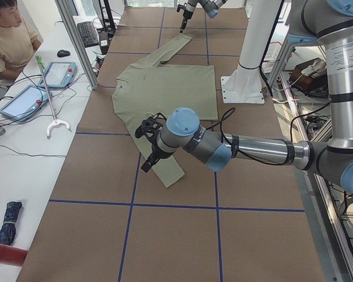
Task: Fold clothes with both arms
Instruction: 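Lower the right gripper and grasp the cuff of the sleeve nearest it, then carry the sleeve cuff with the right gripper across the shirt body, then release the sleeve and raise the right gripper away from the shirt, then lower the left gripper and grasp the cuff of the other sleeve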
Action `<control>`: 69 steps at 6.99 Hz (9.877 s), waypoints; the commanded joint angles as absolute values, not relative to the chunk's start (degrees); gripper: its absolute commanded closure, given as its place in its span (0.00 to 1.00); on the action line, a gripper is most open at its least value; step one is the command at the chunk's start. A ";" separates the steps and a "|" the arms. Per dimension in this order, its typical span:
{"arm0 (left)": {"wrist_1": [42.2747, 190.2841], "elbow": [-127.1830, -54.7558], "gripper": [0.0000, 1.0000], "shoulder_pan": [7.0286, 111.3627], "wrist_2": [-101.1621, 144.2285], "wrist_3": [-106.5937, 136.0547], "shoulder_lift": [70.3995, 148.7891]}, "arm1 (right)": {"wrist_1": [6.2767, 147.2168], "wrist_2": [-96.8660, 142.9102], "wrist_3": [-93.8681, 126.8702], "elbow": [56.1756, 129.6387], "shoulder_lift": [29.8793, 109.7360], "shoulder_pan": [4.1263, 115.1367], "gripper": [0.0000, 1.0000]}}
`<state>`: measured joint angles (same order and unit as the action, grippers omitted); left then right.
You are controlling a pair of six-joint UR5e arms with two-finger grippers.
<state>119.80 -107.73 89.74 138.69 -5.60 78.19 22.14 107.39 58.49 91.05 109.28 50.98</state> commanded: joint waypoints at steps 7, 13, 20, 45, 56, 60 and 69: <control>119.79 -107.58 0.00 89.74 138.69 -5.63 78.13 | 21.09 105.56 58.54 87.89 107.49 48.60 1.00; 119.79 -107.58 0.00 89.74 138.69 -5.63 77.96 | 60.80 107.14 58.62 119.38 104.53 49.04 1.00; 119.79 -106.52 0.00 89.74 138.60 -5.71 77.87 | 115.24 95.06 73.24 90.89 28.40 43.63 1.00; 152.14 -102.74 0.00 56.83 112.10 19.50 68.57 | 99.86 129.28 15.78 107.74 70.36 72.40 0.00; 152.14 -96.86 0.32 39.73 100.99 21.18 69.87 | 99.40 129.20 16.44 113.12 75.94 72.95 0.00; 152.14 -96.50 0.63 39.46 100.99 21.18 70.14 | 99.40 129.20 16.44 113.12 75.94 72.95 0.00; 149.00 -106.17 1.00 49.09 102.20 21.27 79.21 | 99.40 129.11 16.61 112.94 77.08 72.95 0.00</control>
